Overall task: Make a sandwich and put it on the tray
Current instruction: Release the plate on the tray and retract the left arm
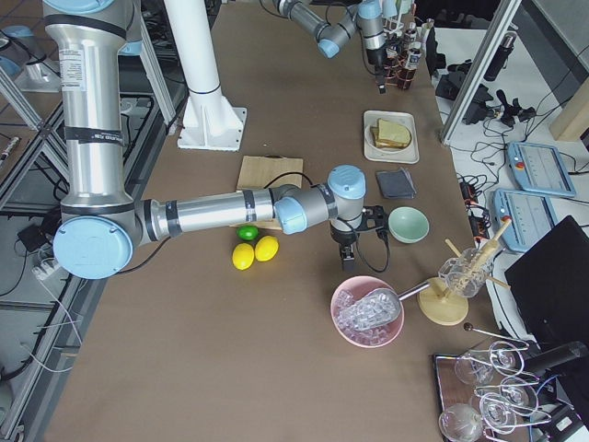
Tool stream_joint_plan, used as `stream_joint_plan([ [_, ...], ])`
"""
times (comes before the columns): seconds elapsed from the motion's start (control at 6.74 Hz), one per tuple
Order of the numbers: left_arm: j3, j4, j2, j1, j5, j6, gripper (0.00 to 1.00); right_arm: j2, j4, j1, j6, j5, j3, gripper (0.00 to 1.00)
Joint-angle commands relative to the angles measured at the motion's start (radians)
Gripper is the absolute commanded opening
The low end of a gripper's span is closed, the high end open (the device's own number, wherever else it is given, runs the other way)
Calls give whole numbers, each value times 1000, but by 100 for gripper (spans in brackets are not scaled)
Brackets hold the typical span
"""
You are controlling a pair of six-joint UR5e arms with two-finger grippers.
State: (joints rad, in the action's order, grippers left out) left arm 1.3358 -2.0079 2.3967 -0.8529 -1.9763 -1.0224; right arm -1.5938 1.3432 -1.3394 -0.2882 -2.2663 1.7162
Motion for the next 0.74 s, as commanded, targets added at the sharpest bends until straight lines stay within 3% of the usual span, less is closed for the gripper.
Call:
stream_joint_plan([
  [0.0,321,86,-243,-52,-87,87,98,-76,58,-136,200,-30,16,100],
  [0.3,520,211,-451,-150,-157,302,98,-74,227,-243,444,-29,29,100],
  [0.45,558,212,-556,-222,-186,438,98,-80,270,-257,469,-21,60,100],
  [0.59,550,215,-647,-353,-290,646,98,-93,272,-257,471,-15,68,100],
])
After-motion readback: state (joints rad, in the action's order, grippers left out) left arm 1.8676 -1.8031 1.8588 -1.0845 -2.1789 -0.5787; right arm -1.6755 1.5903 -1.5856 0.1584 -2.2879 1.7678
